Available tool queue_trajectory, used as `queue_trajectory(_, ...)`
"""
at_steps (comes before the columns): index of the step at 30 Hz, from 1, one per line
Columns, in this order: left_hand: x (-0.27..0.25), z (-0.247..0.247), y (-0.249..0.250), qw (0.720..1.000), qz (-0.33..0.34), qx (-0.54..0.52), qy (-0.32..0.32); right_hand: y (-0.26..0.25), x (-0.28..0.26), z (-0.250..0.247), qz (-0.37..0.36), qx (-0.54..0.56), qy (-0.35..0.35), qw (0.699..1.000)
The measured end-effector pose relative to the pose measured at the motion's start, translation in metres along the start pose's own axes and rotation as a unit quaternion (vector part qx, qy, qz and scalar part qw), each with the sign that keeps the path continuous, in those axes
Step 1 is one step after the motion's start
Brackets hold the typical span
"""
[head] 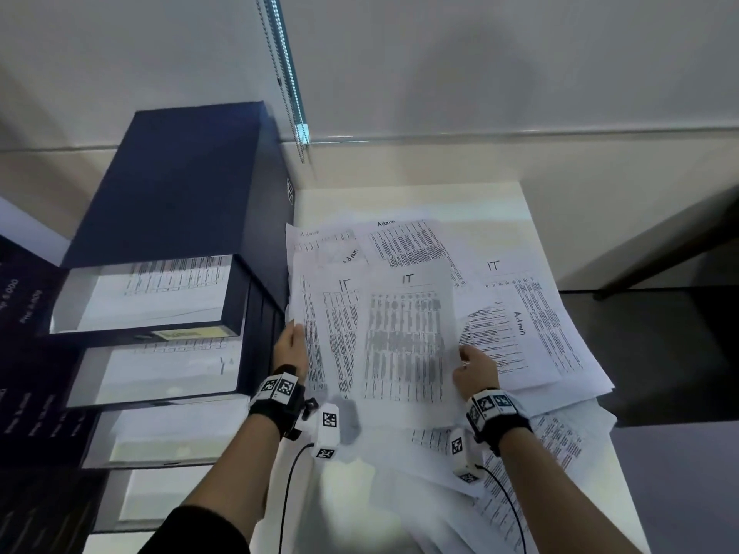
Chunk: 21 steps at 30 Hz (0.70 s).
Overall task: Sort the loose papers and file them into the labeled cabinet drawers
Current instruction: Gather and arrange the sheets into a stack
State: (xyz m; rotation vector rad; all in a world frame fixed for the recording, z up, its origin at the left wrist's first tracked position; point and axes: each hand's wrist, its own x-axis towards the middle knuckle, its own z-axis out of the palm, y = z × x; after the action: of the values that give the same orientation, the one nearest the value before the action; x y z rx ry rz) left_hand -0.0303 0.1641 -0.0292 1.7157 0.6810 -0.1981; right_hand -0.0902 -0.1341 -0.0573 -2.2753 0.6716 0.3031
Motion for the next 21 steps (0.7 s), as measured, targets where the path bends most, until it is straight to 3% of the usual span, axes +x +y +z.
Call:
queue_trajectory(4,-0.006,0.005,-0.003,0.998,-0.025,0.037,-0.042,-0.014,-0.003,0.011,-0.053,-0.040,-0.069,0.995)
queue_trajectory(9,-0.020,0.010,-0.003,0.975,-0.062,0.185,-0.107,-0.018,-0.004,0.017,-0.075,-0.069,-0.164,0.981)
queue_trajectory(14,-0.019,0.005,0.004,0.973,-0.055,0.162,-0.152,-0.020,-0.003,-0.005,-0.035,0.076,-0.125,0.989)
queue_trajectory(17,-0.016,-0.008,0.007,0.970,-0.040,0.164,-0.177,-0.027,-0.005,-0.023,-0.070,0.162,-0.148,0.973)
queue_trajectory(19,-0.021,-0.016,0.016,0.963,-0.002,0.165,-0.214,-0.031,-0.010,-0.030,-0.070,0.206,-0.203,0.955)
queue_trajectory(21,-0.037,-0.020,0.036,0.956,0.063,0.176,-0.228,-0.050,-0.025,-0.040,-0.104,0.232,-0.206,0.945)
